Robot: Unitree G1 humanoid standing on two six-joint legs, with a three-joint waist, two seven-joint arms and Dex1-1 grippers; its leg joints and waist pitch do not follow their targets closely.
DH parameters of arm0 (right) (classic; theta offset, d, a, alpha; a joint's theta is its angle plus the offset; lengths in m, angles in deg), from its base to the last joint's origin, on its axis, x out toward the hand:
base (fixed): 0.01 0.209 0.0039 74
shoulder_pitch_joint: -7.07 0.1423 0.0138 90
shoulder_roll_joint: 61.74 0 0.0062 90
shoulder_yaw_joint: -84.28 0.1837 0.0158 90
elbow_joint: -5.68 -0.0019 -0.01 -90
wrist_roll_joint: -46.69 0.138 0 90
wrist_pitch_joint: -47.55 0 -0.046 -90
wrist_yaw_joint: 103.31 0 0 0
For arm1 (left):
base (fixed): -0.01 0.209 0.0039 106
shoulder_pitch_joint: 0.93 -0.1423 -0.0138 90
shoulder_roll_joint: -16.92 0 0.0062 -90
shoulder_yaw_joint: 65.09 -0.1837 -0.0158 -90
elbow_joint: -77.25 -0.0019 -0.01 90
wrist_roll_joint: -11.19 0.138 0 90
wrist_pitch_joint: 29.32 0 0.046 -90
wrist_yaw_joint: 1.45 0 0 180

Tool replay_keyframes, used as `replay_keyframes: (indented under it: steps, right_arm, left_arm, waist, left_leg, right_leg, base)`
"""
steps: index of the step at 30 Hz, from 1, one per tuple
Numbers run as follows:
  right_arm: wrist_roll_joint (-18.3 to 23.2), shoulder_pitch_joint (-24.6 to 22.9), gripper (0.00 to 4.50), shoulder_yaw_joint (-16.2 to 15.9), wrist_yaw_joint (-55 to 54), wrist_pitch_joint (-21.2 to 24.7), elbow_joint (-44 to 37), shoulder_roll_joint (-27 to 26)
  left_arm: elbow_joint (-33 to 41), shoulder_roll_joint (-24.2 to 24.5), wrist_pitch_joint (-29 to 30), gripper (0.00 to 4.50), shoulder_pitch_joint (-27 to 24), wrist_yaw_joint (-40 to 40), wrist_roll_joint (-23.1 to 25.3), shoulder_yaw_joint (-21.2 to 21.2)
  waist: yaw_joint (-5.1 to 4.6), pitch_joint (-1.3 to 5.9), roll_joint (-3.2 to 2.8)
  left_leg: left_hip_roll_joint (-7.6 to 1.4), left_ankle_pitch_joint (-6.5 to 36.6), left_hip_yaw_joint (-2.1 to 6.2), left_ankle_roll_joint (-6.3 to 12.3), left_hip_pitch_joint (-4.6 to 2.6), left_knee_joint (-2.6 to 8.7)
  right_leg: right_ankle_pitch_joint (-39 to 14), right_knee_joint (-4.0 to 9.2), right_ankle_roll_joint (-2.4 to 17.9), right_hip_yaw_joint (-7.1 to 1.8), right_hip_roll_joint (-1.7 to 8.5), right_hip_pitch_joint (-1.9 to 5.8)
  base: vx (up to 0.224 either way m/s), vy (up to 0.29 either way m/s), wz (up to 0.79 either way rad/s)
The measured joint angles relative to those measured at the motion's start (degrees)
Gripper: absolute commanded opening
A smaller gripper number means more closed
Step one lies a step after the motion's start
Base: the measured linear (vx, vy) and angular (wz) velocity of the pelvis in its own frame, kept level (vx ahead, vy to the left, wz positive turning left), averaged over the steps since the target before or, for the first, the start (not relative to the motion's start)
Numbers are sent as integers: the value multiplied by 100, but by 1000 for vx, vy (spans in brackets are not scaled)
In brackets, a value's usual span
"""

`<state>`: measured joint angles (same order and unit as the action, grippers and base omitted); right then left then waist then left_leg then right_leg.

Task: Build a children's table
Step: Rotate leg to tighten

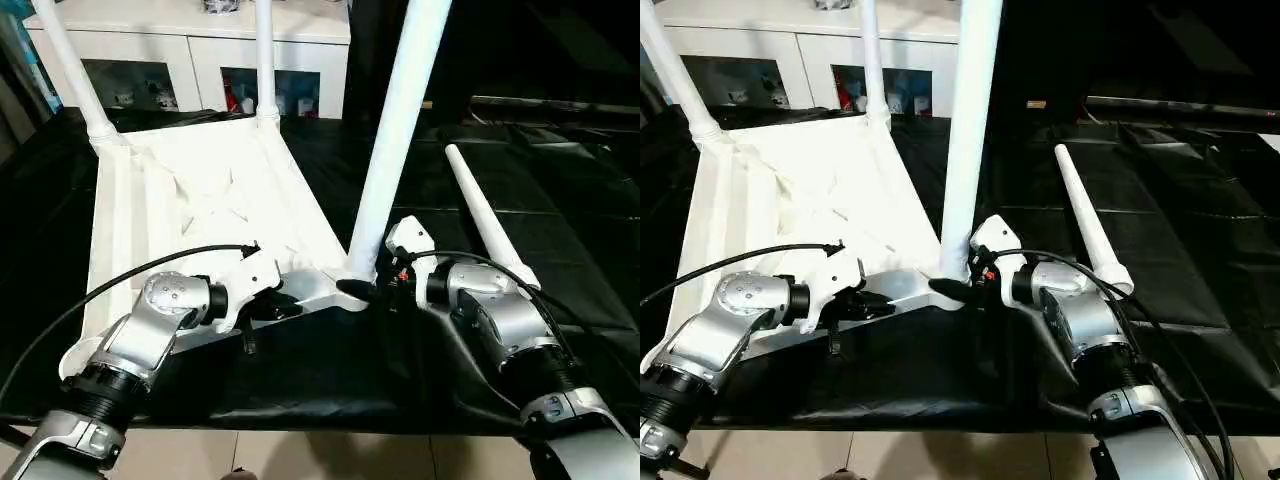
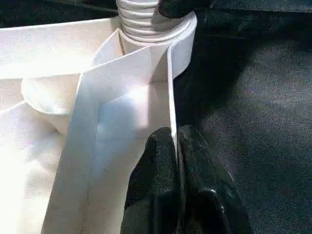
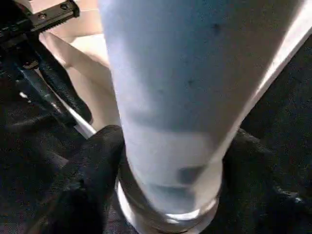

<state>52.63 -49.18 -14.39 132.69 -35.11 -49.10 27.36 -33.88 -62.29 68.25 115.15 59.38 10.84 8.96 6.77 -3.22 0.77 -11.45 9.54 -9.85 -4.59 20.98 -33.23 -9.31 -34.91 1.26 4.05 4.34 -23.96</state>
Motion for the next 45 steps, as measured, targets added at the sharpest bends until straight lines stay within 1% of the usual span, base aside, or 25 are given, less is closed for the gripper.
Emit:
replay_keyframes:
  steps: [5,10,13,16,17,19,20,22,23,24,26,29,31,32,33,34,35,37,38,39,41,43,45]
  right_arm:
    - [-1,8,271,-4,-44,-24,51,-31]
    - [2,9,269,-2,-53,-63,102,-54]
    - [21,12,268,57,-134,-62,177,-125]
    - [42,82,268,259,-833,-54,485,-431]
    - [44,142,267,379,-1239,-36,654,-568]
    - [45,251,267,496,-1762,9,844,-745]
    - [48,317,267,618,-2164,28,979,-894]
    - [47,423,267,687,-2542,85,1076,-989]
    - [54,429,267,712,-2639,98,1120,-1037]
    - [43,536,267,788,-2978,87,1265,-1183]
    - [-13,805,267,926,-3725,113,1590,-1369]
    - [-43,928,267,1004,-4165,76,1767,-1480]
    - [-112,966,267,1003,-4232,-33,1858,-1521]
    - [-139,1027,267,1008,-4232,-160,1991,-1549]
    - [-141,1045,302,1024,-4231,-223,2043,-1561]
    - [-126,1046,323,1064,-4208,-280,2081,-1577]
    - [-108,1046,337,1085,-4157,-321,2102,-1589]
    - [-40,1056,343,1158,-4069,-366,2116,-1631]
    - [-9,1058,374,1160,-3998,-387,2116,-1629]
    - [-6,1058,381,1148,-3856,-412,2115,-1606]
    - [-7,1052,381,1042,-3438,-439,2092,-1508]
    - [-7,968,381,931,-2999,-415,1920,-1344]
    - [50,589,381,660,-2043,-299,1311,-923]
  left_arm:
    - [8,14,-2,0,-16,0,-2,10]
    - [17,19,-2,0,-35,0,-2,28]
    - [14,2,10,0,-38,-34,2,32]
    - [-125,-181,177,0,55,-419,82,42]
    - [-245,-355,335,0,157,-635,140,46]
    - [-388,-548,521,0,283,-882,226,54]
    - [-494,-688,648,0,382,-1049,257,53]
    - [-583,-764,758,0,469,-1213,298,52]
    - [-629,-859,790,0,504,-1297,311,48]
    - [-825,-1014,869,0,644,-1480,344,53]
    - [-1132,-1295,988,0,889,-1871,448,56]
    - [-1290,-1454,1012,0,985,-2068,454,56]
    - [-1305,-1456,1008,0,1000,-2075,454,56]
    - [-1309,-1427,984,0,1005,-2054,454,56]
    - [-1315,-1414,970,0,1009,-2038,455,56]
    - [-1316,-1391,945,0,1009,-2000,455,56]
    - [-1316,-1363,932,0,1009,-1955,451,56]
    - [-1318,-1337,894,0,1009,-1927,454,57]
    - [-1317,-1288,844,0,1007,-1867,452,55]
    - [-1310,-1216,775,0,987,-1773,445,53]
    - [-1249,-1032,620,0,917,-1574,417,55]
    - [-1065,-906,542,0,792,-1376,367,55]
    - [-655,-569,430,0,506,-871,171,55]
  waist:
    - [-15,3,4]
    - [-16,4,6]
    - [-17,6,10]
    - [-52,11,16]
    - [-64,10,18]
    - [-102,10,19]
    - [-128,10,19]
    - [-166,10,19]
    - [-168,10,19]
    - [-178,12,13]
    - [-179,11,13]
    - [-177,12,14]
    - [-179,12,14]
    - [-180,12,15]
    - [-179,12,15]
    - [-179,12,15]
    - [-185,12,15]
    - [-190,12,15]
    - [-196,12,15]
    - [-203,11,15]
    - [-213,10,17]
    - [-195,10,17]
    - [-143,8,20]
  left_leg:
    - [0,0,0,0,-1,0]
    - [0,0,0,0,-3,0]
    - [0,0,0,0,-7,0]
    - [0,-1,0,-1,-23,-6]
    - [1,-1,0,-2,-67,-9]
    - [1,-1,2,-2,-96,-13]
    - [2,-1,4,-1,-102,-14]
    - [5,-1,9,-1,-97,-14]
    - [5,0,15,-1,-97,-10]
    - [5,0,16,0,-99,-8]
    - [10,0,16,0,-90,-2]
    - [20,0,17,1,-90,-3]
    - [27,0,17,1,-92,-3]
    - [31,0,17,1,-90,-2]
    - [32,0,17,1,-89,-1]
    - [31,0,17,1,-89,-1]
    - [32,0,17,1,-91,3]
    - [31,0,17,1,-91,5]
    - [31,0,17,1,-91,7]
    - [30,0,17,1,-91,9]
    - [30,0,17,1,-90,21]
    - [29,0,16,1,-88,31]
    - [30,14,14,5,-79,44]
  right_leg:
    - [-1,-1,-1,0,0,2]
    - [0,-2,0,0,0,4]
    - [0,-2,-1,-1,0,8]
    - [-11,-6,-19,-3,0,34]
    - [-11,-6,-20,-4,0,52]
    - [-16,0,-27,-1,0,77]
    - [-17,6,-29,1,1,83]
    - [-18,22,-30,5,2,83]
    - [-17,41,-30,12,1,91]
    - [-17,51,-30,14,1,97]
    - [-17,82,-30,14,2,96]
    - [-17,109,-30,11,7,102]
    - [-17,113,-30,5,9,102]
    - [-17,114,-30,3,11,98]
    - [-17,114,-30,2,12,95]
    - [-17,112,-30,1,12,93]
    - [-17,110,-29,0,12,91]
    - [-17,100,-29,1,11,85]
    - [-16,91,-28,1,11,81]
    - [-16,87,-28,1,11,76]
    - [-14,81,-25,2,9,67]
    - [-4,75,-14,2,9,60]
    - [30,75,-12,1,9,57]
  base:
    - [0,0,0]
    - [0,0,0]
    - [0,0,0]
    - [0,0,0]
    - [0,0,0]
    - [0,0,0]
    - [0,0,0]
    - [0,0,0]
    - [0,0,0]
    - [0,0,0]
    - [0,0,0]
    - [0,0,0]
    - [0,0,0]
    - [0,0,0]
    - [0,0,0]
    - [0,0,0]
    - [0,0,0]
    - [0,0,0]
    - [0,0,0]
    - [0,0,0]
    - [0,0,0]
    - [0,0,0]
    - [32,-9,3]
